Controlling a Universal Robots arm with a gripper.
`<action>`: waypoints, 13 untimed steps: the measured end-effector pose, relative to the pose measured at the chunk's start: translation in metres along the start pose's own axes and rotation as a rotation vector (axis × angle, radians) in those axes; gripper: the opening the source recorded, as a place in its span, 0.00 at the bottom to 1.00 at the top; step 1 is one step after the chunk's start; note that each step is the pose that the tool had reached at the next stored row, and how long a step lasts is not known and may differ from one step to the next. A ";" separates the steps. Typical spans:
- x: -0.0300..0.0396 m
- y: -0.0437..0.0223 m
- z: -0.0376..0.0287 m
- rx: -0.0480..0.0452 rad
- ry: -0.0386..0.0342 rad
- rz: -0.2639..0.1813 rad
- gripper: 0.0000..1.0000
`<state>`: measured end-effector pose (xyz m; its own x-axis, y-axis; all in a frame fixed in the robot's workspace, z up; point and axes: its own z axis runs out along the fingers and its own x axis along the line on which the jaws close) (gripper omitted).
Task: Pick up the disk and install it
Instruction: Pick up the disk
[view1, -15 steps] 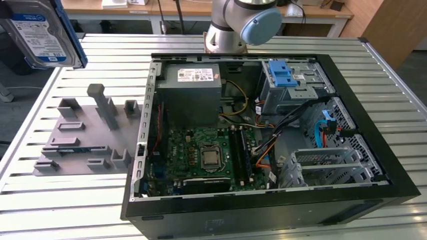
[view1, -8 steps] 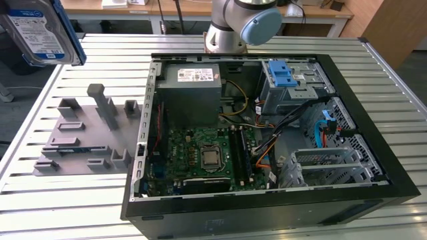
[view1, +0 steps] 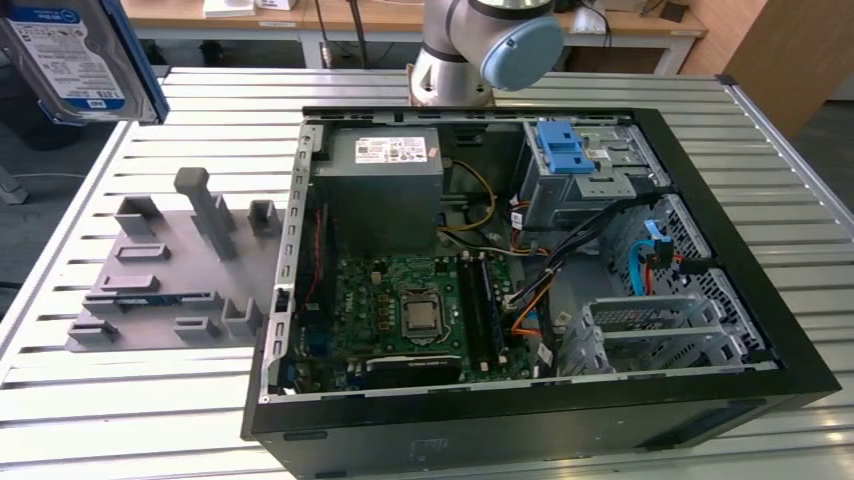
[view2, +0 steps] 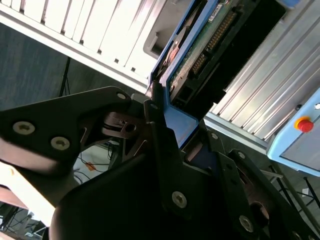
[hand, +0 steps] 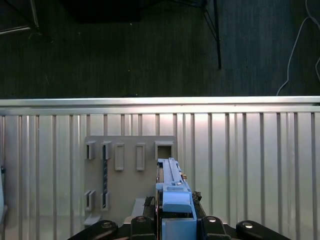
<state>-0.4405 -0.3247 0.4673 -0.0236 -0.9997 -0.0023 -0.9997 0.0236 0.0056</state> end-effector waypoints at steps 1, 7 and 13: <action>0.0000 0.0000 -0.0016 0.0000 0.0000 0.000 0.36; 0.0000 0.0001 -0.0125 0.0001 0.0000 0.000 0.36; -0.0001 0.0001 -0.0233 -0.0001 0.0000 0.000 0.36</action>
<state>-0.4405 -0.3247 0.4906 -0.0237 -0.9997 -0.0023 -0.9997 0.0236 0.0056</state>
